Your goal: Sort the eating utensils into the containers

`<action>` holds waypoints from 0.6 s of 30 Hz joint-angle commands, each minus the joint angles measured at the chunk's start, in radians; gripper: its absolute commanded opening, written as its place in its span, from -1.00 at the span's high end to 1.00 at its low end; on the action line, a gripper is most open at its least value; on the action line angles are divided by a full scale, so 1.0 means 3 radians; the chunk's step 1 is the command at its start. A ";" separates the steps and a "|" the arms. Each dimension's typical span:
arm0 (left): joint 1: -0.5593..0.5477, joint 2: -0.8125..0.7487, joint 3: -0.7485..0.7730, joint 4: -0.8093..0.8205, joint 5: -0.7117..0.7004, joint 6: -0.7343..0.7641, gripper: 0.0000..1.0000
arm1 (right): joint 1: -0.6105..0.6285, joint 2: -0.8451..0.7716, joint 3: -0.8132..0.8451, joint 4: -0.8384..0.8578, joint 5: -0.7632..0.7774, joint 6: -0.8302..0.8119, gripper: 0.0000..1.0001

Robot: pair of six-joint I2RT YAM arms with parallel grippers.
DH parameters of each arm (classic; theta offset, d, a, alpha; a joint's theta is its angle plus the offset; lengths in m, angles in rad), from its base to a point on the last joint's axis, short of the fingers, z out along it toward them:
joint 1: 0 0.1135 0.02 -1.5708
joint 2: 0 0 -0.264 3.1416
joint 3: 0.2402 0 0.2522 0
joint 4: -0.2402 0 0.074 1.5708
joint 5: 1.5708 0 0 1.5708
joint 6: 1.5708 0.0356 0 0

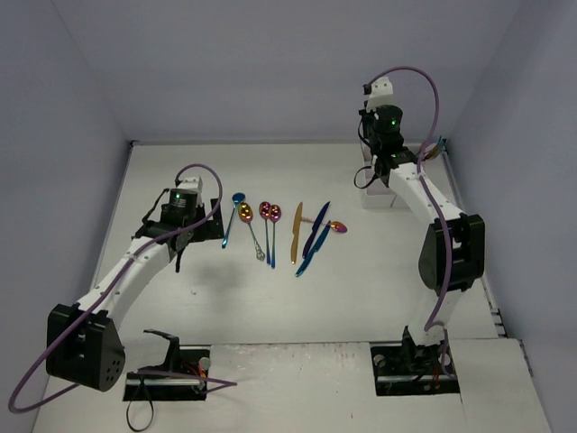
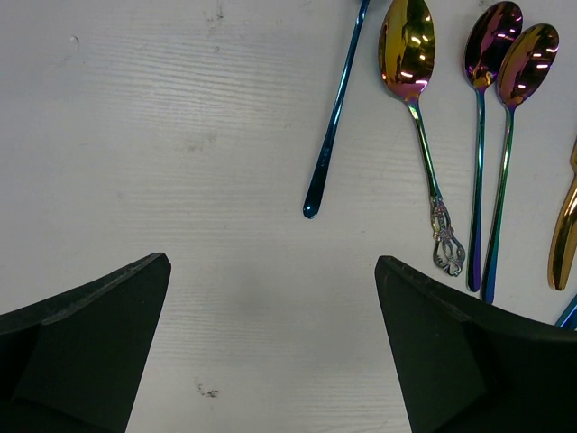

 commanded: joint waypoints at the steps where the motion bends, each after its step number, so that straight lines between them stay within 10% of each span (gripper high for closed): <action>1: 0.0030 0.0006 0.0024 0.0237 0.0036 0.0028 -0.94 | -0.0061 0.0043 0.0218 0.0722 0.0061 -0.0091 1.00; 18: 0.0031 0.0035 0.0014 0.0292 0.0113 0.0039 -0.94 | -0.0098 -0.0006 -0.0413 0.0941 -0.0151 0.0264 0.88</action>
